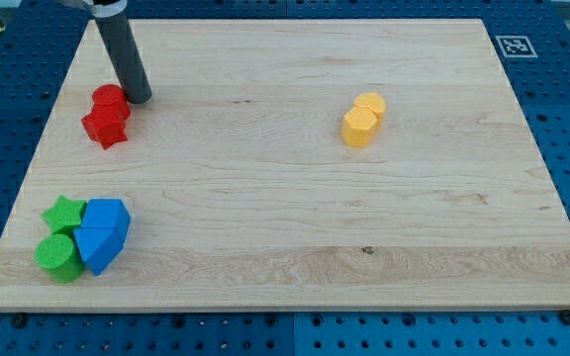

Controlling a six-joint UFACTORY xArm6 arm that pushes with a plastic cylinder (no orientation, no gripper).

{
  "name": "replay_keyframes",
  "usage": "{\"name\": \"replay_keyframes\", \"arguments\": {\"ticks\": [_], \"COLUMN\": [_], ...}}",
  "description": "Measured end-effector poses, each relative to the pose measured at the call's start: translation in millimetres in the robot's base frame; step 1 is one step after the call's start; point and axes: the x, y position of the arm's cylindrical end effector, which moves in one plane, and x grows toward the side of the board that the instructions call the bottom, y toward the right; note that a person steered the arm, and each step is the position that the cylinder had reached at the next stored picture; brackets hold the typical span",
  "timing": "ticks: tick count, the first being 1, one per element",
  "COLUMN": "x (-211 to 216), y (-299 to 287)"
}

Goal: Push the yellow heart along with yellow hexagon a bit down

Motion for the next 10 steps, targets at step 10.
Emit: {"name": "replay_keyframes", "arguments": {"ticks": [10], "x": [42], "y": [305]}}
